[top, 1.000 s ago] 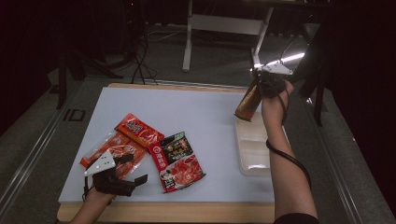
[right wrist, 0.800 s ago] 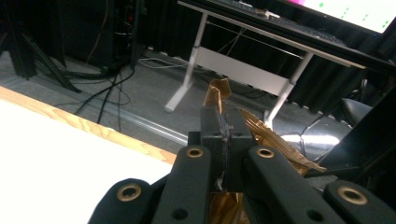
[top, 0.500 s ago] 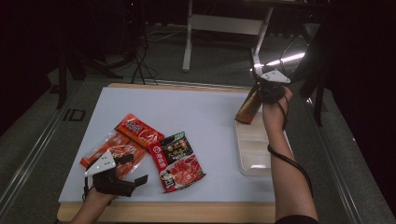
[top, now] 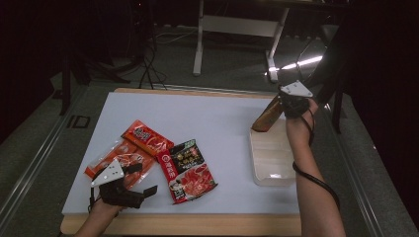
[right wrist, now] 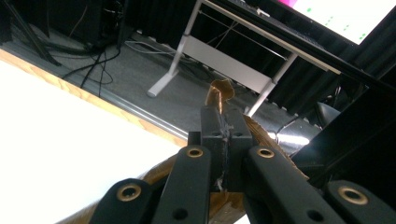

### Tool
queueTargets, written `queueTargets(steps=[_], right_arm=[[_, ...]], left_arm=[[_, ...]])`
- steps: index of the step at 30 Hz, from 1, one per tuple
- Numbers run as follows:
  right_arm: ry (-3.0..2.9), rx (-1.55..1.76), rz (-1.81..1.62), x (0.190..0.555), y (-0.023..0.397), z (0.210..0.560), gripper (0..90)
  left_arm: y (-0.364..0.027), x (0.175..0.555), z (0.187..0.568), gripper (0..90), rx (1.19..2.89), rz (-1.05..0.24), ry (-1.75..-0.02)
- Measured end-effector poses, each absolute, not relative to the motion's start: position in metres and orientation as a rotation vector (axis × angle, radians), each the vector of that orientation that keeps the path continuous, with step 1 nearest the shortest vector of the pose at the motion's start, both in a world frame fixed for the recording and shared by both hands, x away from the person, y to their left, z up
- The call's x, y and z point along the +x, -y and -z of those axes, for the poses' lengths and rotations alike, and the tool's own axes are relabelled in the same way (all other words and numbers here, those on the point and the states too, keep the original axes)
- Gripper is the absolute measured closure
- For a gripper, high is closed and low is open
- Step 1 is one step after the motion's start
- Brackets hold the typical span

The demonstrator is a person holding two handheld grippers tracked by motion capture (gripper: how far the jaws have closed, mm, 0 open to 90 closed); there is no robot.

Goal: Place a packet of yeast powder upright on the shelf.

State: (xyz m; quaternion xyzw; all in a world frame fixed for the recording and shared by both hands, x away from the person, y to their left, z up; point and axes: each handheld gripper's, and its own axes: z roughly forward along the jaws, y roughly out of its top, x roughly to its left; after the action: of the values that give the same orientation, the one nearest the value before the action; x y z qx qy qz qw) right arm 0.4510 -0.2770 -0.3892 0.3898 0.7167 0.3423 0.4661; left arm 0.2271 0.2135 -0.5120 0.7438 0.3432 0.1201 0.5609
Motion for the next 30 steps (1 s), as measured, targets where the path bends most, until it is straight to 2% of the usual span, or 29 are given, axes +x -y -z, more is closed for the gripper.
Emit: queueTargets(steps=[11,23,30], right_arm=[[-1.756,0.973,-0.757,0.443,0.294,0.396,90.0],[-1.847,0.873,-0.662,0.443,0.267,0.412,90.0],[-1.848,0.868,-0.650,0.442,0.268,0.410,90.0]], left_arm=[[-0.213,0.227,0.512,1.8,1.755,-0.285,-0.808],[-0.213,0.227,0.512,1.8,1.760,-0.288,-0.807],[-0.213,0.226,0.512,1.8,1.761,-0.286,-0.806]])
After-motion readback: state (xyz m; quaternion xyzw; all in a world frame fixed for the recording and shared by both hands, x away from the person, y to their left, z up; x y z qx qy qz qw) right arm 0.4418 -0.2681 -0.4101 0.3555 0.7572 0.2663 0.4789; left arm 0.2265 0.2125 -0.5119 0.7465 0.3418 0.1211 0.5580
